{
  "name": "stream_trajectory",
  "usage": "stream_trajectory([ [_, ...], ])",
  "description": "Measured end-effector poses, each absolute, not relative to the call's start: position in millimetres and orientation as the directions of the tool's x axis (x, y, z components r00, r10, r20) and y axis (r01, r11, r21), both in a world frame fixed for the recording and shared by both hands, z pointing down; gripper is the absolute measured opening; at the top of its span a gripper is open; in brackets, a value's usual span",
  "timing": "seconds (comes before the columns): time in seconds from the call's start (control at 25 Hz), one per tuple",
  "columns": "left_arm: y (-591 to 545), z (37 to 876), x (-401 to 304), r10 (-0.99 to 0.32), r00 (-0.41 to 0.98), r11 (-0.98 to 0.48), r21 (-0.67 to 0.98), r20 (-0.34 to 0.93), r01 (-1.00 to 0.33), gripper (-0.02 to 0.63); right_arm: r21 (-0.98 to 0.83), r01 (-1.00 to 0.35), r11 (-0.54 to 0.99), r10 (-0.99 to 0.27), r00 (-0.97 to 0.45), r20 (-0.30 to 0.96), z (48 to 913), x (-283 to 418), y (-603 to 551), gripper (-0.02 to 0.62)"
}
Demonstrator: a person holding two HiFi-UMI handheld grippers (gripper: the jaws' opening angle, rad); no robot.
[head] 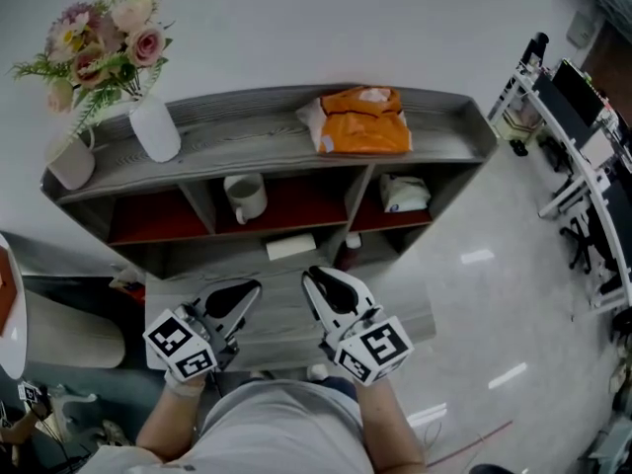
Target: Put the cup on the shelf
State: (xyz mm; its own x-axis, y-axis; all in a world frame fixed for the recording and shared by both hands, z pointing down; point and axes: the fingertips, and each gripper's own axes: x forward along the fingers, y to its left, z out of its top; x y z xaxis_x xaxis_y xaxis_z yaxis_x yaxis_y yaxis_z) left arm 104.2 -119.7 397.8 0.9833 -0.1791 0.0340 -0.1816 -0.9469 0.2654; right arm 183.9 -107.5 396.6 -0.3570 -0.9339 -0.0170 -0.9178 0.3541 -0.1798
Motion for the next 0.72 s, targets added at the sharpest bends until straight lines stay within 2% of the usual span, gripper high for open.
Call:
stream_trajectory([
  [0.72,-122.1,402.3,101.1,-0.196,0.98,-0.944,0.264,0.042,-0.201,0.017,-0.159,-0.92,0.358,-0.931,-0.364,0.011,409.2,171.7,-107.1,0.034],
])
